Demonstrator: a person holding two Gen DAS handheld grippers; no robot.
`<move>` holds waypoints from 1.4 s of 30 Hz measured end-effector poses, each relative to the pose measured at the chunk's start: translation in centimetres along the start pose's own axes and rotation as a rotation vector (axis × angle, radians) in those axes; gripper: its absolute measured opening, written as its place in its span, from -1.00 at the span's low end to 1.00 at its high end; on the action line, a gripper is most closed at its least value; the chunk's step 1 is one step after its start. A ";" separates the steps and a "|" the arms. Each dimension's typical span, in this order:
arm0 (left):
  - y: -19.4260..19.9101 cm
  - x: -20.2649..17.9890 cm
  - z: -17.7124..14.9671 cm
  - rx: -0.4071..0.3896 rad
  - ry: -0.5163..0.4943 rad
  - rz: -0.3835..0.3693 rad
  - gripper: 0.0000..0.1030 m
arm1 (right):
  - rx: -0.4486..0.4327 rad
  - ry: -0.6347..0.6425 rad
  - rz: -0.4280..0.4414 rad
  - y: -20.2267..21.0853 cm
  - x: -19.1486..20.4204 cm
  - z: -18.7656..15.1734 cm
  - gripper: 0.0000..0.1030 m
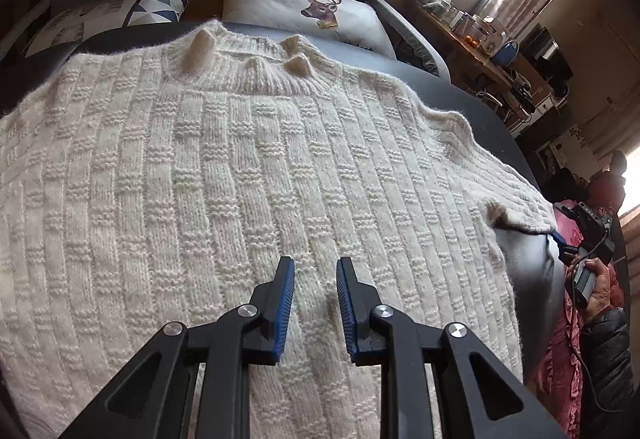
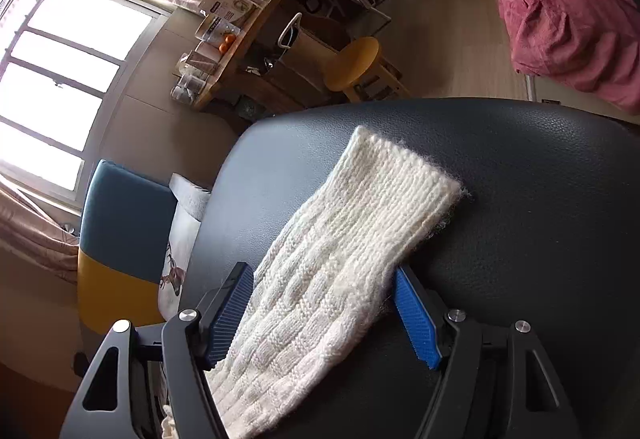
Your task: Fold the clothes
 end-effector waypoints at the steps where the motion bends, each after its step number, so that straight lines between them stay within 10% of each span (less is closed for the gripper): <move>1: -0.1 0.0 0.0 0.003 0.002 -0.002 -0.59 | 0.008 0.020 -0.020 -0.4 0.1 -0.1 -0.26; 2: -0.1 0.0 0.0 0.006 0.001 -0.002 -0.59 | 0.032 0.017 -0.034 -1.1 -0.1 -0.3 -0.88; 6: 0.0 -0.7 0.1 0.045 0.015 -0.043 -0.59 | 0.013 0.002 -0.019 -1.5 0.0 -0.3 -0.87; 16: -2.3 -12.2 1.6 0.281 0.067 -0.378 -0.46 | 0.175 0.729 0.151 -1.7 16.4 -8.4 -0.87; 23: -8.8 -18.4 2.4 0.529 0.277 -0.519 -0.16 | 0.249 0.979 0.075 -2.8 17.7 -14.1 -0.87; 30: -13.6 -21.3 2.6 0.615 0.381 -0.519 -0.03 | 0.206 1.218 -0.017 -1.6 17.7 -16.9 -0.87; 40: -16.9 -25.3 1.0 0.708 0.268 -0.399 -0.02 | 0.146 1.408 -0.085 -0.9 18.2 -18.9 -0.87; 42: -17.2 -25.7 0.7 0.683 0.231 -0.375 -0.30 | 0.140 1.404 -0.086 -1.1 18.3 -18.9 -0.86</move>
Point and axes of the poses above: each gripper's, at about its wrist camera, not at the fingertips, and y roughly against the way its jaws point, x to its left, z to its top, the point moved 6 cm from there along -y, roughly the way its jaws point, and after that the axes turned 14 degrees about y, right-handed, at the moved point
